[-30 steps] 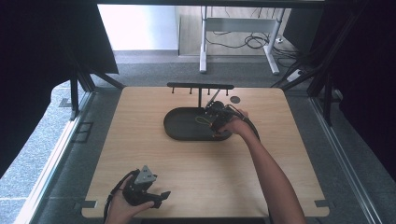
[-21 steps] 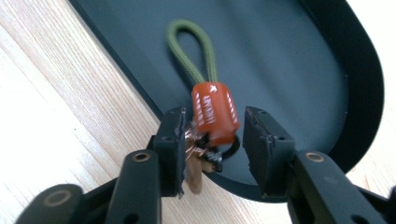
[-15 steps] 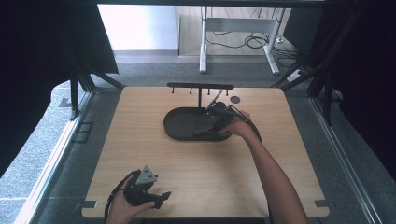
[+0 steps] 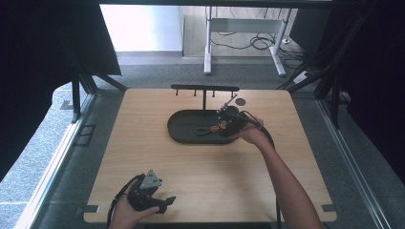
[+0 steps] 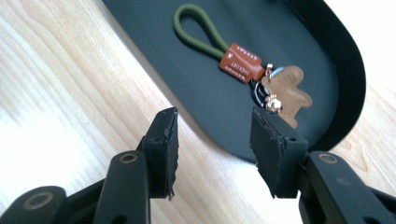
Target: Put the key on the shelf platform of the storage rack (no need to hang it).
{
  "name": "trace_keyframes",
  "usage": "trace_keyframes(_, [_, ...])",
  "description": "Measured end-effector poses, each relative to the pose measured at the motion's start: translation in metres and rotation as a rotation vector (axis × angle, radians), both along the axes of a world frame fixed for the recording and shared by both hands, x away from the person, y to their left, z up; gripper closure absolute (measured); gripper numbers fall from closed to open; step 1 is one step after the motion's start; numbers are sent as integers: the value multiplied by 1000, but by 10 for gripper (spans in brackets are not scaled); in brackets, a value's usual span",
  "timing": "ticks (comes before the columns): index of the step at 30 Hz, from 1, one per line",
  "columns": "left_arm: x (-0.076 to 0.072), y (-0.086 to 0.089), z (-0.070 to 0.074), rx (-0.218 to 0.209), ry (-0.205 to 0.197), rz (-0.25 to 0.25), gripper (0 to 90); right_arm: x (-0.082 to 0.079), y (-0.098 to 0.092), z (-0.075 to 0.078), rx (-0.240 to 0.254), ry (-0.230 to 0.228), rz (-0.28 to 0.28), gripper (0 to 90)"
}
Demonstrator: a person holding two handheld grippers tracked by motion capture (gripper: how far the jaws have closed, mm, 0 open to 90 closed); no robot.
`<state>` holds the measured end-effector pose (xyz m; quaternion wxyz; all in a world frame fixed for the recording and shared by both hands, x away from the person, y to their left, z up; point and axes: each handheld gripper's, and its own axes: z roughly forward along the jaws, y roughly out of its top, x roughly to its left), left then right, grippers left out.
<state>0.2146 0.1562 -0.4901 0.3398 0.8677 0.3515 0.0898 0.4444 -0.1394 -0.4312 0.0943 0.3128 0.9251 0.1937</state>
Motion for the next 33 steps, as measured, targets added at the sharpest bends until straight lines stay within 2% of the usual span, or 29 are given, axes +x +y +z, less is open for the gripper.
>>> trace_keyframes(15, [-1,-2,1,13,-5,-3,231,-45,-35,4,67,-40,8,517])
trace_keyframes(33, [-2,-9,-2,22,7,-17,231,-95,-81,-16,121,-58,-23,482])
